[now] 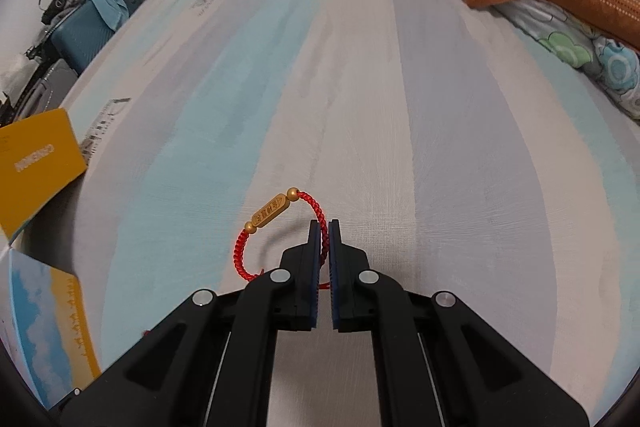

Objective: Organize jewelry
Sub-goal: 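Grasp the multicolour bead bracelet with the left tool while the right tool grasps the red cord bracelet, then carry the multicolour and red cord bracelets with both tools over the white box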

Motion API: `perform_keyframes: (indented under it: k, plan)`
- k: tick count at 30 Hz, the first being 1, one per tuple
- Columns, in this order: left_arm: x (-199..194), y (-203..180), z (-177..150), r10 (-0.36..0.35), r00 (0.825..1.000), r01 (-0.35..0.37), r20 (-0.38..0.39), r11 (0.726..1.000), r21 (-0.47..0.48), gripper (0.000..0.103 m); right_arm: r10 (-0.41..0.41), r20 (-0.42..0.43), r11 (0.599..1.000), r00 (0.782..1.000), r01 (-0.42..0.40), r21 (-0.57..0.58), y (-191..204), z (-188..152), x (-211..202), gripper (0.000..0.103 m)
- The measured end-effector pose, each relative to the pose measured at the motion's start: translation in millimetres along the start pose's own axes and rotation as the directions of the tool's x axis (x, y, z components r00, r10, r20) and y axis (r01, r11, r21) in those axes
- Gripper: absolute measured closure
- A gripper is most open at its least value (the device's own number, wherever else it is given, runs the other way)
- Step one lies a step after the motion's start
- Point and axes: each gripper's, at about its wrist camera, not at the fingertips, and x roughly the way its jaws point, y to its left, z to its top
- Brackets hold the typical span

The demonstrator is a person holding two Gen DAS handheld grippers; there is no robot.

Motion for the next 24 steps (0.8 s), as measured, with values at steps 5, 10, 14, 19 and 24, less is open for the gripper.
perform_keyframes:
  k: [5,10,14,19,24]
  plan:
    - [-15.9,0.8,0.1,-0.004,1.0,0.004,0.017,1.0,0.005,0.094,0.003,0.031,1.0,1.0,-0.002,-0.008,0.8,-0.8,-26.0,0.1]
    - [-35.4,-0.2,0.8,-0.004,0.999,0.003,0.033,1.0,0.011,0.094,0.004,0.059,1.0,0.998,-0.003,-0.019,-0.2,-6.4,-54.8,0.1]
    - [-50.3,1.1,0.0,0.003,1.0,-0.003,0.03,1.0,0.001,0.094,0.006,0.084,0.999,0.996,-0.003,-0.037,1.1,-13.6,-78.8,0.1]
    - [-71.5,5.7,-2.5,0.014,1.0,-0.014,0.028,1.0,-0.011,0.094,0.018,0.097,0.998,0.995,-0.012,-0.058,9.1,-20.0,-103.2,0.1]
    - [-92.7,11.5,2.8,0.048,0.998,-0.047,0.043,0.999,-0.02,0.094,0.03,0.095,0.997,0.995,-0.022,-0.079,19.0,-28.4,-121.0,0.1]
